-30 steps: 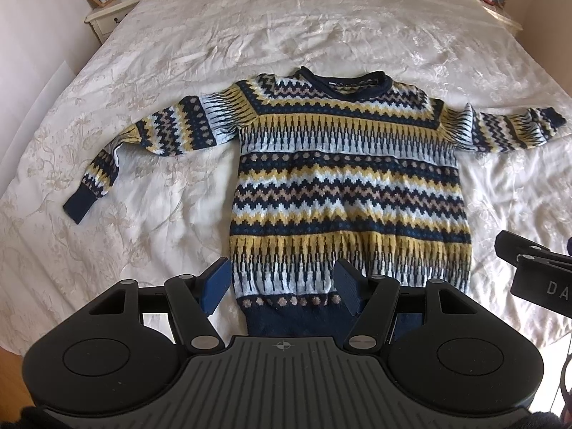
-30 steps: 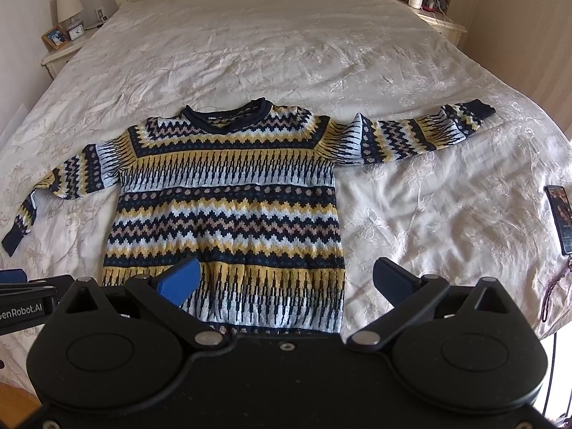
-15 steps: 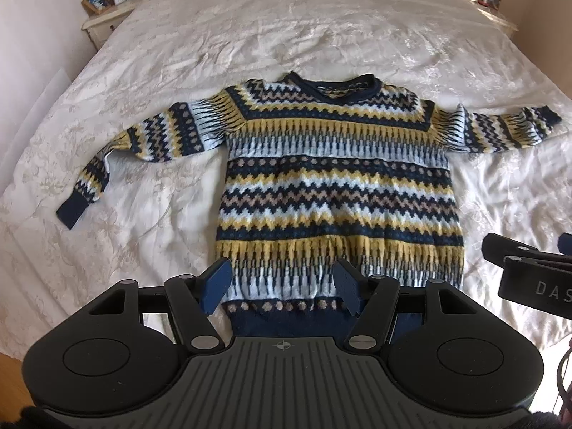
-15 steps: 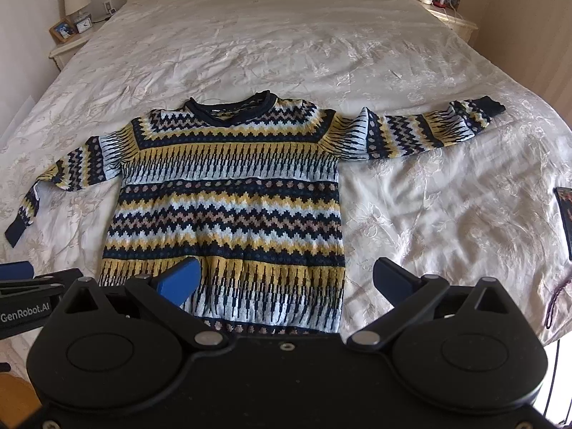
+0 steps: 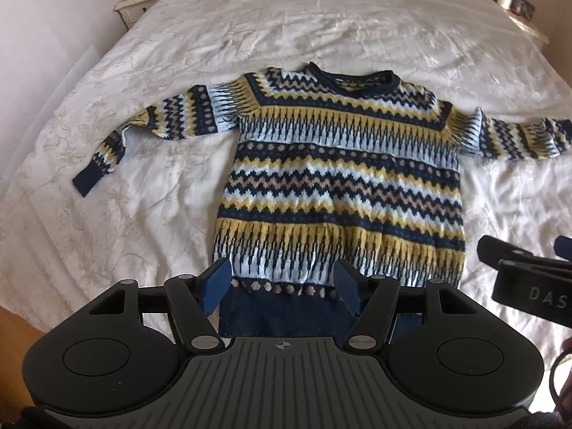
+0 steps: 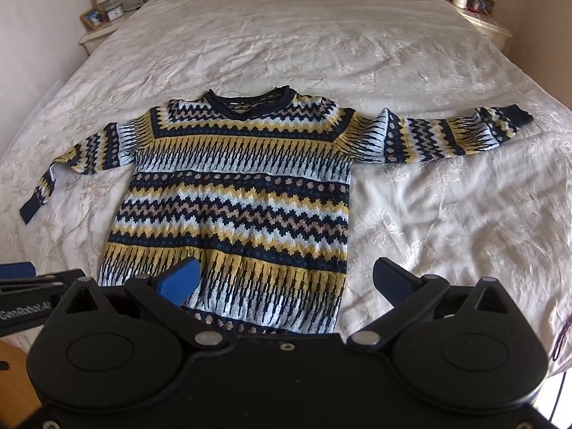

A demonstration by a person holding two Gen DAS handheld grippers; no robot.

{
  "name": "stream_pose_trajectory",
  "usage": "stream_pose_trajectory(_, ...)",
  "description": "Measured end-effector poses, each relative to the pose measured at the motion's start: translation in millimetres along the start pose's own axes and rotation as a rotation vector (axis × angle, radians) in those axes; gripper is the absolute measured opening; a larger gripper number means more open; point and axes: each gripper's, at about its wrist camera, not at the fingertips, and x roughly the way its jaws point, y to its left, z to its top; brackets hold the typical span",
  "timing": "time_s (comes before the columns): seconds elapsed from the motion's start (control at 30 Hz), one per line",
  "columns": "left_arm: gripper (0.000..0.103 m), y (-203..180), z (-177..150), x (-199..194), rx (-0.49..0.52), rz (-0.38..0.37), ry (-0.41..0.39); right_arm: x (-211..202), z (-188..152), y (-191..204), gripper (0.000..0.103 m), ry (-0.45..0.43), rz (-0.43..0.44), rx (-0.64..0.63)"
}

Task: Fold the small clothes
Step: 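Reach the right gripper to the navy sleeve cuff and close on it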

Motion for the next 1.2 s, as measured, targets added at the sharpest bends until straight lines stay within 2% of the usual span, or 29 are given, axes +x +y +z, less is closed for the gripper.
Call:
stream_pose_trajectory(0.17, 0.062, -7, 14, 8, 0.024, 0.02, 0.014, 8, 5, -3, 0.102, 0.01, 0.003, 0.006)
stream_pose_trajectory(0.33, 0.061, 0, 29, 19, 0.008, -0.061, -0.075, 22, 17, -1, 0.102, 0.033, -0.04, 0.007)
stream_pose_trajectory(0.47, 0.061, 1, 52, 42, 0.026, -0.137, -0.007, 35, 30, 2, 0.102, 0.062, -0.108, 0.001)
stream_pose_trajectory(0.57, 0.061, 6, 66, 62, 0.014, -0.153, 0.034, 47, 40, 2, 0.102, 0.071, -0.145, -0.001)
stream_pose_trajectory(0.73, 0.061, 10, 82, 84, 0.042, -0.156, 0.021, 62, 54, -12, 0.102, 0.072, -0.193, 0.032)
stream_pose_trajectory(0.93, 0.061, -8, 106, 91, 0.085, -0.137, -0.013, 66, 70, -62, 0.102, -0.03, -0.232, 0.083)
stream_pose_trajectory(1.1, 0.057, -39, 121, 89, 0.112, -0.124, -0.055, 80, 93, -133, 0.101, -0.067, -0.258, 0.147)
stream_pose_trajectory(1.17, 0.057, -54, 125, 85, 0.09, -0.112, -0.069, 88, 105, -172, 0.093, -0.08, -0.227, 0.202)
stream_pose_trajectory(1.2, 0.057, -59, 127, 83, 0.074, -0.109, -0.074, 93, 111, -194, 0.084, -0.077, -0.197, 0.241)
